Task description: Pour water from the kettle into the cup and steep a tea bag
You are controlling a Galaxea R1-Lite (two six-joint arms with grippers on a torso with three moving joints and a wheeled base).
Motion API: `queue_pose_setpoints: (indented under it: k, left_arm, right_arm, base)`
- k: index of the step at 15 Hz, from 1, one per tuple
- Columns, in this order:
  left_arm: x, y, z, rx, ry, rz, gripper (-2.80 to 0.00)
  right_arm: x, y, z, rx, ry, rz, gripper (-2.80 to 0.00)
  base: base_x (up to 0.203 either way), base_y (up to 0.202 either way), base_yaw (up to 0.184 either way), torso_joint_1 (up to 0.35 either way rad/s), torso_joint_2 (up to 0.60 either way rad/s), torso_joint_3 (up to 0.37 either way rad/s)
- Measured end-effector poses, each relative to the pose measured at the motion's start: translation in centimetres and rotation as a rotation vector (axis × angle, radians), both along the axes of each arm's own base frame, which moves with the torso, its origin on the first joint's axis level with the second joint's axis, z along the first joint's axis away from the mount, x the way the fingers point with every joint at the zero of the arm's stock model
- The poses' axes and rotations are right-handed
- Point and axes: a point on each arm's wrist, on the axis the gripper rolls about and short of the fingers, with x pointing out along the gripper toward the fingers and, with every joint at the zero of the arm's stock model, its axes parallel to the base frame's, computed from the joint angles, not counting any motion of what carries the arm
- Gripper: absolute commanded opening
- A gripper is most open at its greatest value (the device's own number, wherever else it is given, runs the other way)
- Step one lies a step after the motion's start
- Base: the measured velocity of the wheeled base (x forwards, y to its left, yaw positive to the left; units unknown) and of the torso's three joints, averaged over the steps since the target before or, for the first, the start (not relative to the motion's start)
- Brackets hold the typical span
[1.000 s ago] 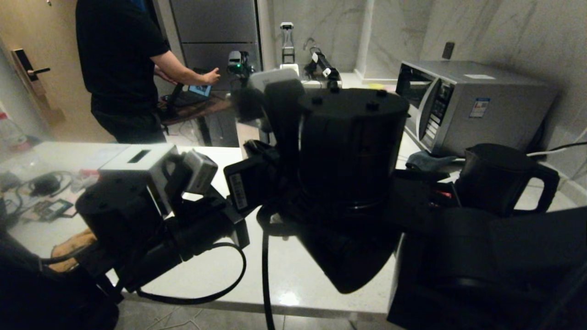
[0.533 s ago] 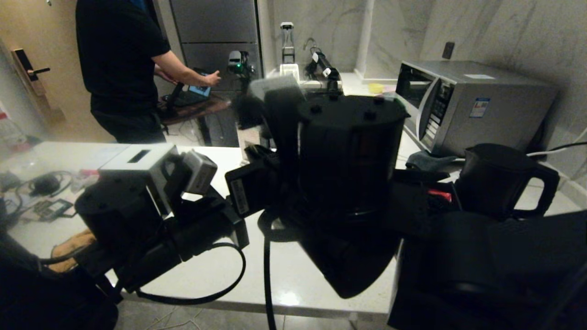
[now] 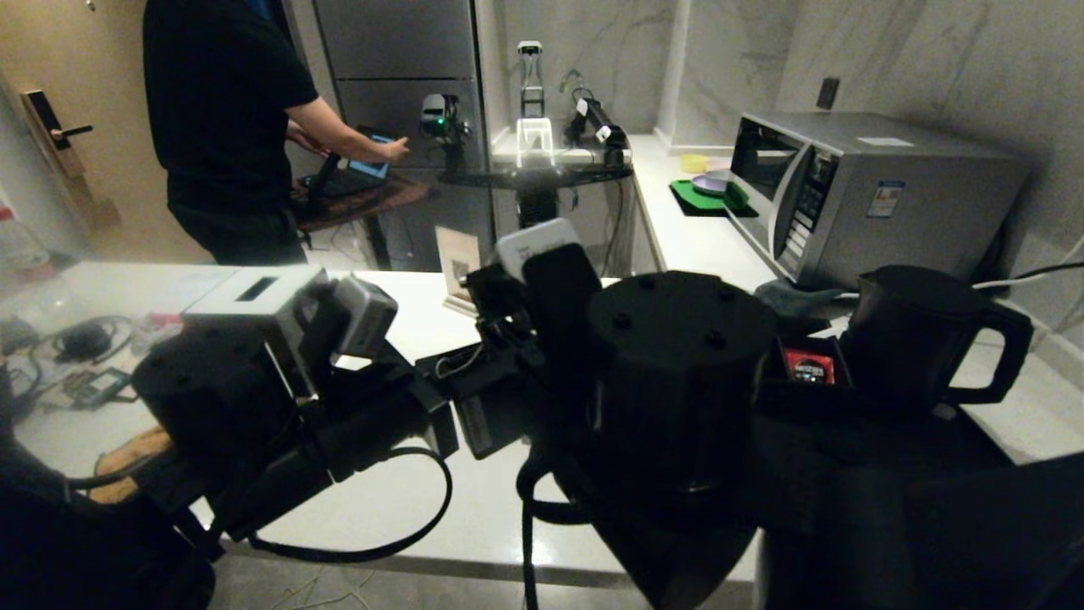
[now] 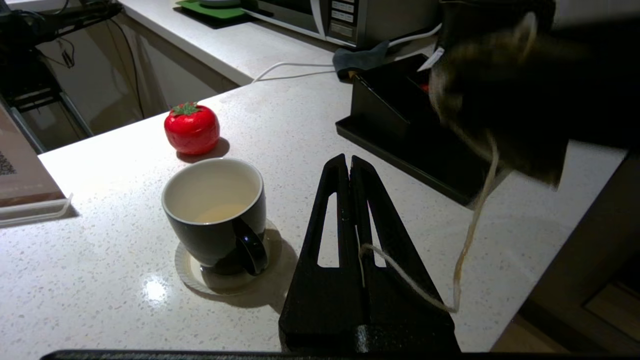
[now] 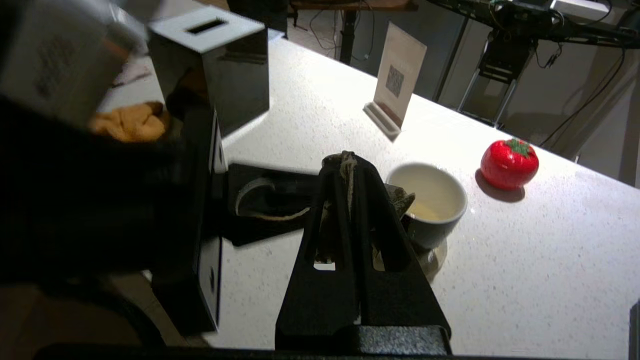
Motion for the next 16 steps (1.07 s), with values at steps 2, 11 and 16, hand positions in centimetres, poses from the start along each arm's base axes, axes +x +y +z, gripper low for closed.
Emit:
queue_pose_setpoints:
  k: [2, 11, 16]
  left_arm:
    - [0.0, 0.0, 0.0, -0.001, 0.000, -0.001, -2.80]
    - [-0.1, 0.0, -0.1, 0.002, 0.007, -0.002, -2.80]
    - [-0.3, 0.1, -0.5, 0.010, 0.019, -0.001, -2.80]
  right_arm:
    - [-0.2, -0.4, -1.0, -0.009, 0.004, 0.001, -2.80]
    - [-0.3, -0.7, -2.3, -0.027, 0.016, 0.003, -2.80]
    - [-0.3, -0.7, -2.3, -0.029, 0.017, 0.003, 0.00]
  base:
    - [0.000, 0.000, 0.000, 0.000, 0.00, 0.000]
    - [0.000, 0.000, 0.000, 0.000, 0.00, 0.000]
    - [0.000, 0.000, 0.000, 0.000, 0.00, 0.000]
